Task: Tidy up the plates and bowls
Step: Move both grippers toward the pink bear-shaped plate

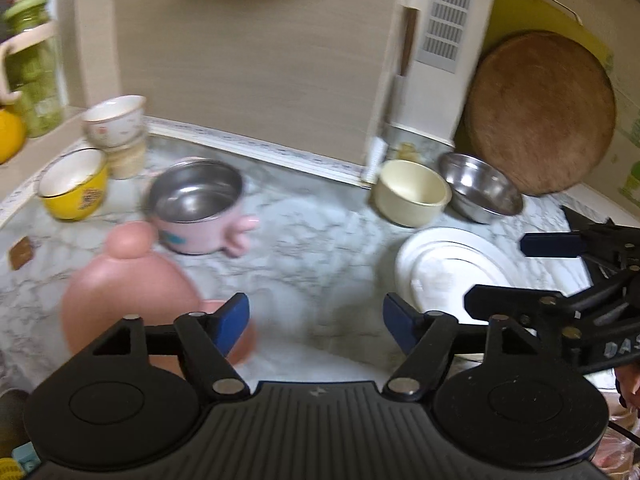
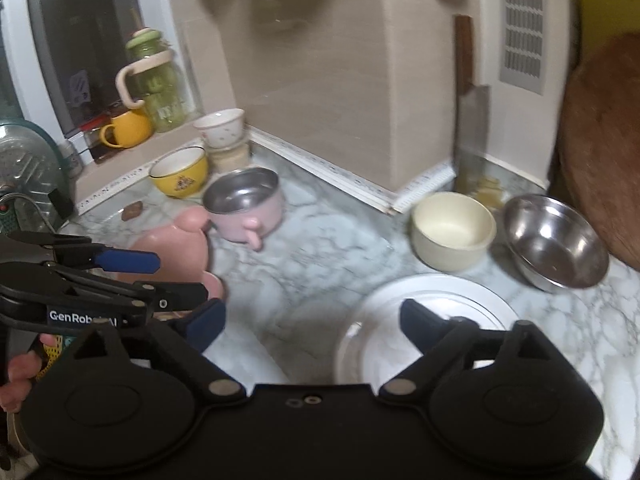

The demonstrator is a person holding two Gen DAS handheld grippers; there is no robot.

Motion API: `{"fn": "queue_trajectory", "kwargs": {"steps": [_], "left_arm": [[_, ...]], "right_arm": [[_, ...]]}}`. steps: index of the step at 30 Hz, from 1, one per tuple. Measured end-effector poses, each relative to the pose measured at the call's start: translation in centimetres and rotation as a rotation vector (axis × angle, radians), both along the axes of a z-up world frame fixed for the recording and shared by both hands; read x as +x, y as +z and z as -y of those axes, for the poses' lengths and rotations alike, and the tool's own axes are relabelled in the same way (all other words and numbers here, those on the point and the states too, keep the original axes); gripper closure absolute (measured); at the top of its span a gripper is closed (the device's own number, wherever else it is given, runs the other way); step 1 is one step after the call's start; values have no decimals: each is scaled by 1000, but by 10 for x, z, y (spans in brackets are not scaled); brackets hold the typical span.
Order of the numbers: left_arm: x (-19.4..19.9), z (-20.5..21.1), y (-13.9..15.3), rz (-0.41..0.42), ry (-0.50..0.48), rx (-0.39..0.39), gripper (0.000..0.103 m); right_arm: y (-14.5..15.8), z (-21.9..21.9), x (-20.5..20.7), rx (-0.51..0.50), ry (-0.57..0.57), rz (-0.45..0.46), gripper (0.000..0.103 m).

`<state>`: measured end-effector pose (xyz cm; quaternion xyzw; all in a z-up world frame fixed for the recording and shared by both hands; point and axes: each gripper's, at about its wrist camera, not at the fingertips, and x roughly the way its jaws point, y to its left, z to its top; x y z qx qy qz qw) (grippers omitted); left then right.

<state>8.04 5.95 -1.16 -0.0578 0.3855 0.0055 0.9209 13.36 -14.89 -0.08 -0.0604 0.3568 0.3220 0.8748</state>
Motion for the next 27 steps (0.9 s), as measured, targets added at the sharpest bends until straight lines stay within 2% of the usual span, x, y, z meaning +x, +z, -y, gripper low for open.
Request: {"fn": "queue_trajectory", "kwargs": {"steps": [2, 6, 14, 17, 21, 25, 27], "left_arm": [[-5, -15, 1, 12, 27, 13, 25], [-12, -46, 1, 31, 92, 67, 25], [-6, -121, -7, 10, 183, 83, 25], [5, -154, -14, -12, 201, 75, 25], [28, -193, -31, -80, 204, 32, 25], [47, -215, -48, -122, 200, 42, 25], [56, -225, -58, -142, 196, 28, 25]], "right_arm": [[1, -15, -6, 3, 2, 18, 0], [-2, -46, -12, 0, 3, -3, 0], [-31, -109, -13, -27, -23, -114, 0], [-43, -132, -13, -54, -32, -141, 0], [-60, -160, -13, -91, -27, -194, 1], [-72, -186, -15, -129, -7, -211, 3], [-78, -195, -13, -135, -17, -235, 8]]}}
